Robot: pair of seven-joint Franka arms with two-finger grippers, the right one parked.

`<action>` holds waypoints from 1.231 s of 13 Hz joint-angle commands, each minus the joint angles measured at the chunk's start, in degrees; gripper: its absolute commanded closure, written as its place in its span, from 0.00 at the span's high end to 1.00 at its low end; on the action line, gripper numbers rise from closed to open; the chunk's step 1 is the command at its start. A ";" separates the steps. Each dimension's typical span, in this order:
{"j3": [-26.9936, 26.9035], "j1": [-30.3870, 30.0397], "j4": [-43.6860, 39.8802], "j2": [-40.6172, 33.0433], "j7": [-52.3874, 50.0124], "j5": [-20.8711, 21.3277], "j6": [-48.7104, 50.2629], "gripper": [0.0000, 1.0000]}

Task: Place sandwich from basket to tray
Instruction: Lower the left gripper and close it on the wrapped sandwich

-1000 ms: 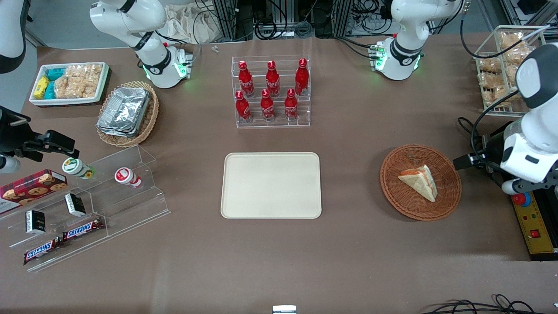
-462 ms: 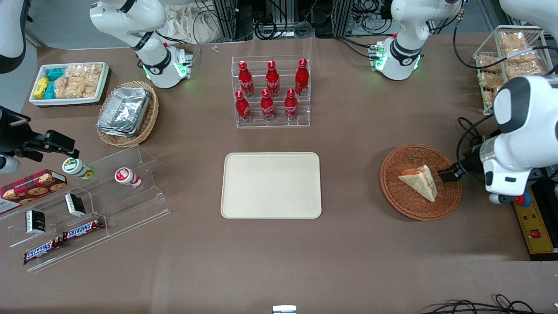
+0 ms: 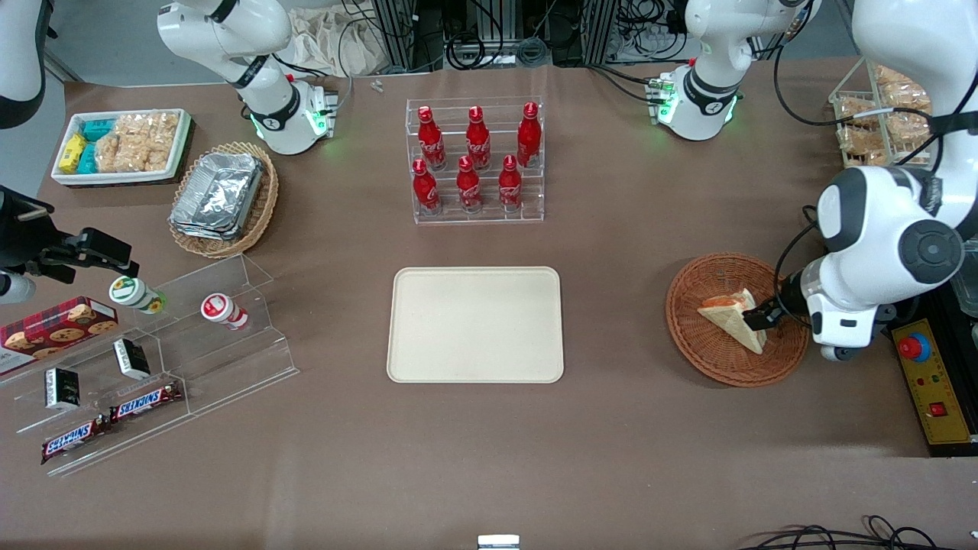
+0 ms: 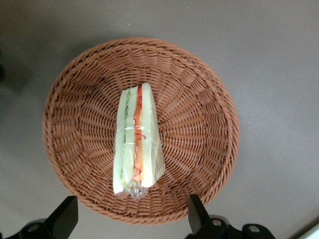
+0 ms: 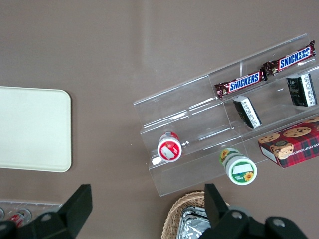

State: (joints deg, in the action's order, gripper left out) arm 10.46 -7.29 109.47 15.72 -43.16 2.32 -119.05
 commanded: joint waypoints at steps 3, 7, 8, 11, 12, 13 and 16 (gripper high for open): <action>0.09 -0.10 4.69 1.68 -4.91 0.06 -7.41 0.99; 0.09 -1.68 6.37 3.08 -4.65 0.06 -8.30 0.99; 0.09 -2.20 6.98 3.35 -4.56 0.14 -8.39 0.99; 0.09 -2.82 7.25 4.14 -4.65 0.06 -8.83 0.99; 0.09 -2.82 7.16 4.32 -4.74 -0.03 -8.92 0.99; 0.18 -2.82 7.34 4.41 -4.82 -0.12 -9.61 0.99; 0.18 -2.82 7.43 5.28 -4.91 -3.44 -10.76 0.99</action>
State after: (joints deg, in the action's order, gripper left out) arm 10.11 -9.63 116.00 20.92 -47.19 1.17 -128.00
